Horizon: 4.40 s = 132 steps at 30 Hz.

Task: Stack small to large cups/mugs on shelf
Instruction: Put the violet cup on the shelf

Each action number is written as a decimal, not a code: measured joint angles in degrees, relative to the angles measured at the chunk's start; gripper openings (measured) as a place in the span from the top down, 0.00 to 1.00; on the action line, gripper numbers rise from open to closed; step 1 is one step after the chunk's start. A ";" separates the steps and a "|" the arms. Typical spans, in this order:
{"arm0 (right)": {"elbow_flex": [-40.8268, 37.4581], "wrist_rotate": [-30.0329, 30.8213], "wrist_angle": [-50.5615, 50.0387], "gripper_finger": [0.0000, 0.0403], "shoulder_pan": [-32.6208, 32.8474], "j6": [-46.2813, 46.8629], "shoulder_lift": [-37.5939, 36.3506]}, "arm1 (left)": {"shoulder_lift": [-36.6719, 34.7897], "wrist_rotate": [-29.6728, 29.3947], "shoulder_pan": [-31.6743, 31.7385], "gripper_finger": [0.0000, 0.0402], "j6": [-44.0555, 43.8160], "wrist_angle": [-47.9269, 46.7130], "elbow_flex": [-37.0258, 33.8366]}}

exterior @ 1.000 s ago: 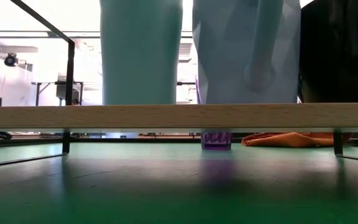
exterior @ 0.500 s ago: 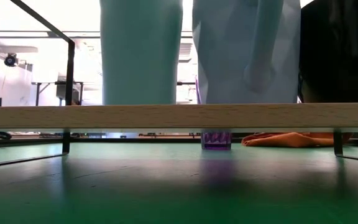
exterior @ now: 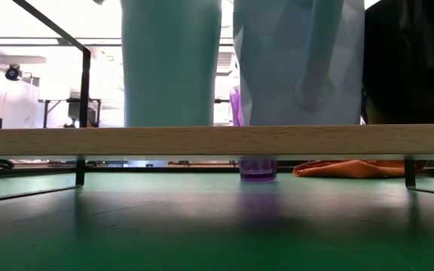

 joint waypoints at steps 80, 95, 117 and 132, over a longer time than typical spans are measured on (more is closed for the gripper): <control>53.46 10.18 -23.67 0.34 1.28 3.24 22.62 | -20.43 42.63 52.09 0.47 16.38 101.71 -78.53; 53.44 11.40 -26.64 0.35 0.15 3.24 22.53 | -7.26 49.02 52.04 0.98 29.93 104.03 -67.62; 53.37 10.60 -32.21 0.40 -5.21 -2.36 18.97 | -16.99 27.43 35.60 1.00 53.85 5.29 -0.93; 53.36 9.31 -35.06 0.40 -5.98 -1.29 18.14 | 2.08 21.33 4.98 1.00 45.00 -3.86 16.74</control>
